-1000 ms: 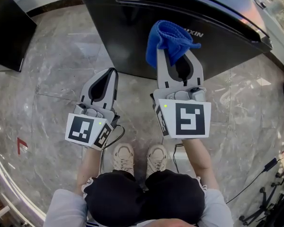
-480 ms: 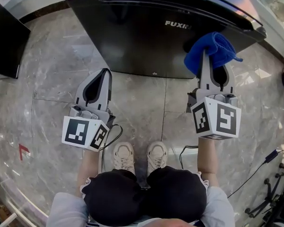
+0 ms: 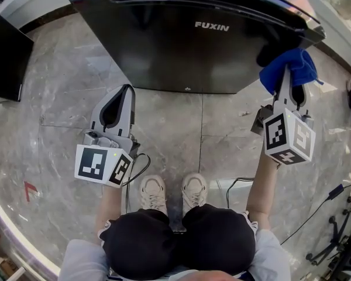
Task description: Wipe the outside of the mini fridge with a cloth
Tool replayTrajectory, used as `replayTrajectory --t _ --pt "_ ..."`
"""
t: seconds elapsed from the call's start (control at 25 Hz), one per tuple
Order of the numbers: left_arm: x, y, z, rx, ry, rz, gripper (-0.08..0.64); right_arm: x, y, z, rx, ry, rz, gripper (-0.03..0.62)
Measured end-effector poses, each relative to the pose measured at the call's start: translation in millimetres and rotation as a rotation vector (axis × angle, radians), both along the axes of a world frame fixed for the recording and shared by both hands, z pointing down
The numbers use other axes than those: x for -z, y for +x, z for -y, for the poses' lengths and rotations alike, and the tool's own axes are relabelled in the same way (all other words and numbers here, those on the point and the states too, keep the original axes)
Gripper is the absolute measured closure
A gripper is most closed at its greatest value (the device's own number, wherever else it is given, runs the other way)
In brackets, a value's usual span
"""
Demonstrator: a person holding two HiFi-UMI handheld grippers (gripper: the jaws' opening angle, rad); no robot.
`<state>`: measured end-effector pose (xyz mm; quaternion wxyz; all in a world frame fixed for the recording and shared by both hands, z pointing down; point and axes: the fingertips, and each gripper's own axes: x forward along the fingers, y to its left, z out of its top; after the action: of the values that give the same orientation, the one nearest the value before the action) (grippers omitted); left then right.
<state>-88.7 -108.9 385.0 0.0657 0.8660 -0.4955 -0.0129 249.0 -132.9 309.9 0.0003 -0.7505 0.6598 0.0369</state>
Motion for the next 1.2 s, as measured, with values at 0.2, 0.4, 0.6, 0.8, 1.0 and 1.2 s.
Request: replayTrajectory --t 0.2,0.4,0.6,0.8,1.0,1.2 --pt "-2 -1 0 0.005 -0.006 0.004 0.555 3 22 -1 -0.066 0.007 -0.031 0.512" --pt "-6 -2 -1 0.008 -0.011 0.004 0.555 1 22 -9 -0.04 0.004 0.05 0.514" --pt "-6 -3 0 0.015 -0.012 0.003 0.555 16 -47 -22 0.197 0.014 0.099 0.517" --pt "-8 -4 0 0.019 -0.016 0.004 0.555 4 -134 -23 0.46 -0.009 0.165 0.517" --pt "-10 -12 0 0.038 -0.024 -0.003 0.555 -14 -221 -18 0.668 -0.05 0.146 0.517" --pt "-7 -36 4 0.091 -0.016 -0.015 0.555 -15 -296 -2 0.752 0.017 0.049 0.517"
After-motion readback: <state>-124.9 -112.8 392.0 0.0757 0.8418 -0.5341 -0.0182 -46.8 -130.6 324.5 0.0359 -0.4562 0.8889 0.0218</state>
